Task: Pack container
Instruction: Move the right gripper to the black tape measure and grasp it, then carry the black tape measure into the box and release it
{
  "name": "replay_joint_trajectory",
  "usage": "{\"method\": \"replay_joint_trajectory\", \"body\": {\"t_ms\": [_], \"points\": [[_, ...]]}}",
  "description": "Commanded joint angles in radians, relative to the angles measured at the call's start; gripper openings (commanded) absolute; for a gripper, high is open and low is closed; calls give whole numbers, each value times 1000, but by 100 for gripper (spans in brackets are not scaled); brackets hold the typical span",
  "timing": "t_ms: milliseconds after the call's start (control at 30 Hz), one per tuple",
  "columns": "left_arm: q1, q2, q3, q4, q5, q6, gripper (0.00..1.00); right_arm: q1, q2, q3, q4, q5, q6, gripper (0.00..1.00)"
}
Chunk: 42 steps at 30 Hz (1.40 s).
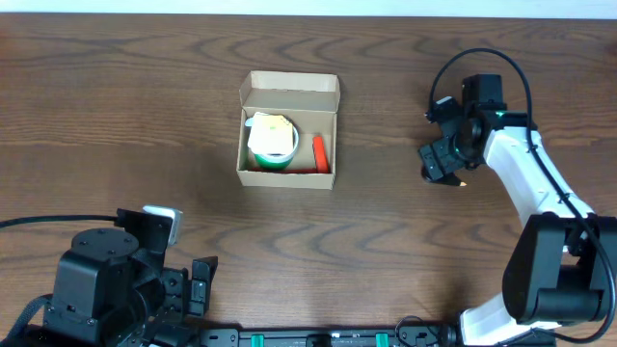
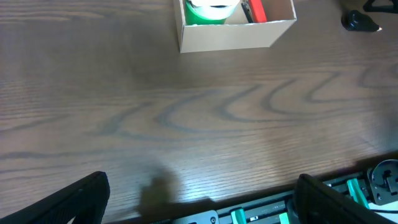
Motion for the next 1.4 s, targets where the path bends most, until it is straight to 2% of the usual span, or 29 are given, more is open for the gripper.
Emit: {"method": "replay_joint_trajectory", "body": {"t_ms": [0,400,800,933,1133,1367], "points": [[-2,1,0,-3,2,-5,95,-21,39,-3,-1,-64,-66,99],[-2,1,0,-3,3,-5,95,-23,125,-10,0,-109,-148,99],[-2,1,0,-3,2,-5,95,-23,204,-10,4,-102,-148,95],[-2,1,0,-3,3,-5,95,-23,224,-10,9,-98,-148,88],[-2,1,0,-3,3,-5,95,-23,233,-10,13,-98,-146,63],[-2,1,0,-3,3,-5,95,-23,233,-10,27,-80,-100,49]]}}
